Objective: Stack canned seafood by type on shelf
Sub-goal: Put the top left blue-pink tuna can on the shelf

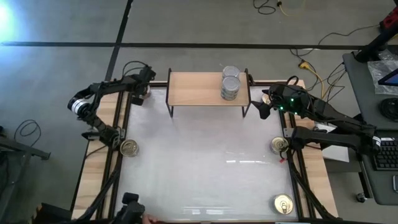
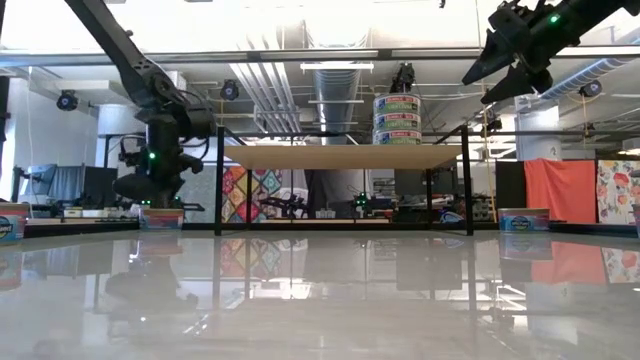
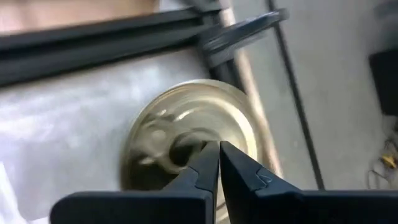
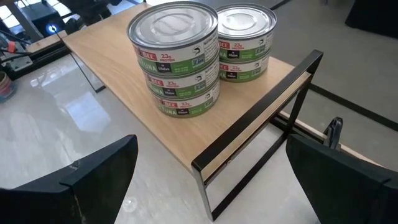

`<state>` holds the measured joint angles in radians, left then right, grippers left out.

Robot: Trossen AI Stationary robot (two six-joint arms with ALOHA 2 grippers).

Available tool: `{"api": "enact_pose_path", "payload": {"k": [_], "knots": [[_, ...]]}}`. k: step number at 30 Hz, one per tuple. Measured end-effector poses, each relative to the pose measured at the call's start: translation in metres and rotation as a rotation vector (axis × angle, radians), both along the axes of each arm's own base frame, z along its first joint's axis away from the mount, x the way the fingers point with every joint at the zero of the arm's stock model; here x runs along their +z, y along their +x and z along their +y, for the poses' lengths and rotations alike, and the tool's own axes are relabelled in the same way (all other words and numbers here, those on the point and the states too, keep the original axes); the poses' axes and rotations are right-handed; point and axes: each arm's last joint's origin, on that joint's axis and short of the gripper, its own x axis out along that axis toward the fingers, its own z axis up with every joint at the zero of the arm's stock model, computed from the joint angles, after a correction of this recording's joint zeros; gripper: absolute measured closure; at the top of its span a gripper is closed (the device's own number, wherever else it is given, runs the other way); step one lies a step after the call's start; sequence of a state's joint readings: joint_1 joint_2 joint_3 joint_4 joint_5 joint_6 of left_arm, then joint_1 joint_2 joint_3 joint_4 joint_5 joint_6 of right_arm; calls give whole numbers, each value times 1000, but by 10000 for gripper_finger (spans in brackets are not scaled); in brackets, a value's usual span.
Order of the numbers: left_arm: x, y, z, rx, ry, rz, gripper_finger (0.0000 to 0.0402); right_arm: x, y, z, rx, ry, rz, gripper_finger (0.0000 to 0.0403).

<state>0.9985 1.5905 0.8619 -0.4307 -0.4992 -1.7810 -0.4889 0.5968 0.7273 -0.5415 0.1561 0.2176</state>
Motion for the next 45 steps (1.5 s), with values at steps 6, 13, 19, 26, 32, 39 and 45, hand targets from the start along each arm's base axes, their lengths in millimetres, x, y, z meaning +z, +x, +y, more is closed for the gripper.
{"api": "enact_pose_path", "payload": {"k": [6,13,19,26,32,39,45], "knots": [[-10,8,-8,35,-41,-30,402,0,1,1,47,22,-10,3],[-4,15,-54,21,-125,-14,402,-1,2,5,164,64,-20,3],[-7,14,-113,24,-94,-62,402,-1,6,11,257,58,-13,3],[-20,16,-176,-68,-6,-117,402,10,16,23,334,16,-5,3],[-18,31,-214,-245,2,-152,402,29,41,32,399,3,4,3],[-19,56,-258,-482,-24,-122,402,45,82,57,511,27,31,3],[-22,89,-296,-822,7,71,402,41,114,91,608,6,106,3]]}}
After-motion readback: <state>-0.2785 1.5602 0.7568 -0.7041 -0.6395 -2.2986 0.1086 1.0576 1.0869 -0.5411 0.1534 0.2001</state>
